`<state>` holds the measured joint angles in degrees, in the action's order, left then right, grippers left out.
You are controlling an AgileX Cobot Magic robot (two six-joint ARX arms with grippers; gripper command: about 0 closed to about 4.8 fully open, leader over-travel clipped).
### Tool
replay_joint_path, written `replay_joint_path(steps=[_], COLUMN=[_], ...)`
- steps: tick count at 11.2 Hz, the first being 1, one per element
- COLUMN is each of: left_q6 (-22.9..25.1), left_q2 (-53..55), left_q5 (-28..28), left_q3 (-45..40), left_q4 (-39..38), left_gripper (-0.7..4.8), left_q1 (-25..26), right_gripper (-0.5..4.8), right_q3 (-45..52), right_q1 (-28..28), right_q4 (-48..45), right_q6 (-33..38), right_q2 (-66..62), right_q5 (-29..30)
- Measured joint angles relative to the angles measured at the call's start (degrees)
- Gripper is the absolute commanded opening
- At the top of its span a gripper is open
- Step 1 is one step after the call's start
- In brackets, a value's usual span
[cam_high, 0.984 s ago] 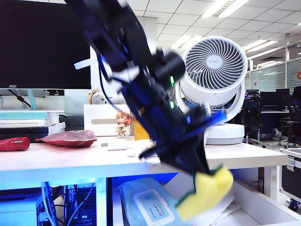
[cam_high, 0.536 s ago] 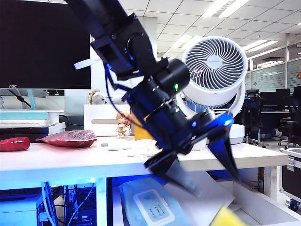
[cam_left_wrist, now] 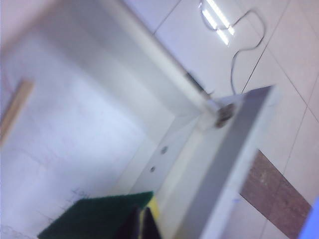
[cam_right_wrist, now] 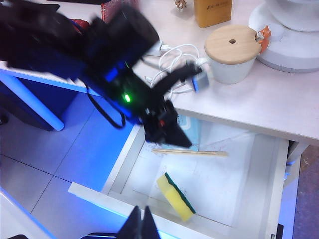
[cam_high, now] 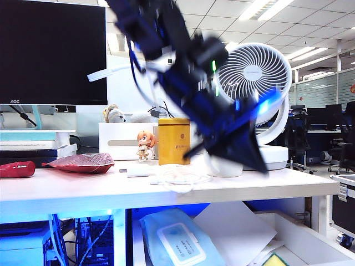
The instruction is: Open the drawer, place the cleaning sponge inside, then close the drawer.
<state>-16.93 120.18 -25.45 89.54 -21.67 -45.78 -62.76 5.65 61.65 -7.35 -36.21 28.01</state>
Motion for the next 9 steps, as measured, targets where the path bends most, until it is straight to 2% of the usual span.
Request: replay_joint_path(steps=[1, 3, 5, 9], left_q6=[0.6, 1.4, 5.7, 9.9], left_q2=[-1.5, -5.2, -16.1, -30.8], left_q5=[0.0, 0.0, 0.0, 0.4], left_q3=[0.0, 0.0, 0.0, 0.1], left_q4=[-0.2, -2.1, -8.9, -14.0], left_gripper=[-0.06, -0.06, -0.06, -0.06], left_q1=[0.0, 0.2, 0.3, 0.3], right_gripper=[-0.09, -0.09, -0.09, -0.09], right_q3=[0.0, 0.0, 0.2, 2.6], right_q1=[0.0, 0.0, 0.0, 0.0], right_q4=[0.2, 1.7, 3.9, 4.0], right_q6=[0.0, 0.0, 0.0, 1.0], right_q2=[-0.1, -0.9, -3.3, -7.0], right_q5=[-0.7, -2.2, -2.5, -3.6])
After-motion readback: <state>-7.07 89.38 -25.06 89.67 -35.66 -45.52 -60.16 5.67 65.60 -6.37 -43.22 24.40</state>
